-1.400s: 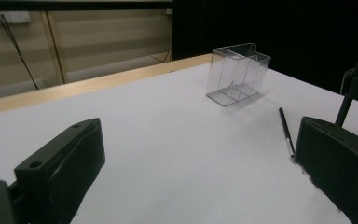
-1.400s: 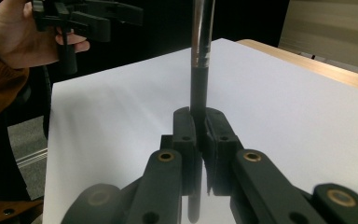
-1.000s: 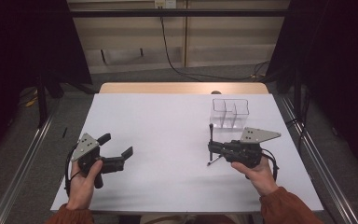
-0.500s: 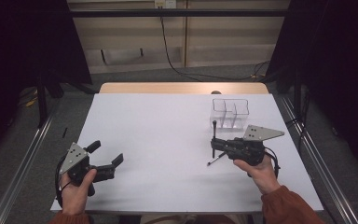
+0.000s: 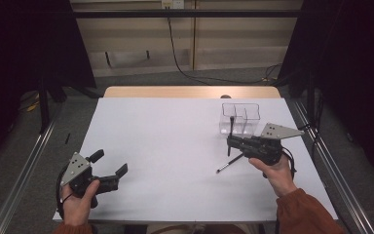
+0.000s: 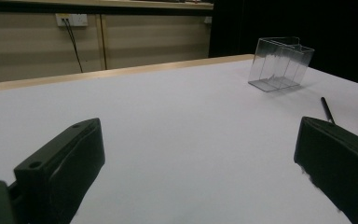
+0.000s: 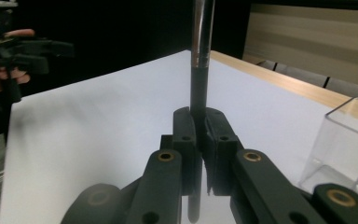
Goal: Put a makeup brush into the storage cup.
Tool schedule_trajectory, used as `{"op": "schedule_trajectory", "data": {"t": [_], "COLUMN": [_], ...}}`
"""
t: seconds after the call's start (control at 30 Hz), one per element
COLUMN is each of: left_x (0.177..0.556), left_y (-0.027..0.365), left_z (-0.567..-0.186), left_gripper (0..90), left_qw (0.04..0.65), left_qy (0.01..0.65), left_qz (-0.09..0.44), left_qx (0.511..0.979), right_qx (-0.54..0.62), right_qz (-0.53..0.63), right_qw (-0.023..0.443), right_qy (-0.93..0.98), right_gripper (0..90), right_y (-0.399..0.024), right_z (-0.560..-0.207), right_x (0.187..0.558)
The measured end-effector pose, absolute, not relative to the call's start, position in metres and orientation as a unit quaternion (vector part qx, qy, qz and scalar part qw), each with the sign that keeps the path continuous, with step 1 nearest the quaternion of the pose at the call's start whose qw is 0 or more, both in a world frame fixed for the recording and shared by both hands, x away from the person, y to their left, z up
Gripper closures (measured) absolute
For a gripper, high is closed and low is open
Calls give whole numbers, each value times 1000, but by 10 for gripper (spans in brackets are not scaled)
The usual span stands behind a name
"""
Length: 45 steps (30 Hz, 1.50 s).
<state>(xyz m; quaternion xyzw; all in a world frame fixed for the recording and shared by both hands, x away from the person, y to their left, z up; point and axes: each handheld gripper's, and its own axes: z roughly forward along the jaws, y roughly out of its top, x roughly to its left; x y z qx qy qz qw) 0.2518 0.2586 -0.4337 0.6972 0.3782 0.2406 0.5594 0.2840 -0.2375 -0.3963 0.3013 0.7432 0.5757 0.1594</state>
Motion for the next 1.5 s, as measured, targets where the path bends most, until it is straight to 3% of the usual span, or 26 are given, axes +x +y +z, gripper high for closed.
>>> {"op": "schedule_trajectory", "data": {"t": [0.63,1.5], "left_x": [248,247], "left_y": [259,257], "left_z": [-434,-433], "left_gripper": [21,21], "left_qw": [553,550], "left_qy": [375,368], "left_qz": [235,231], "left_qx": [706,713], "right_qx": [338,388], "right_qz": [574,536], "right_qw": [212,255], "right_qy": [715,705], "right_gripper": [840,839], "right_y": [-253,-243], "right_z": [-367,-361], "right_x": [333,392]}}
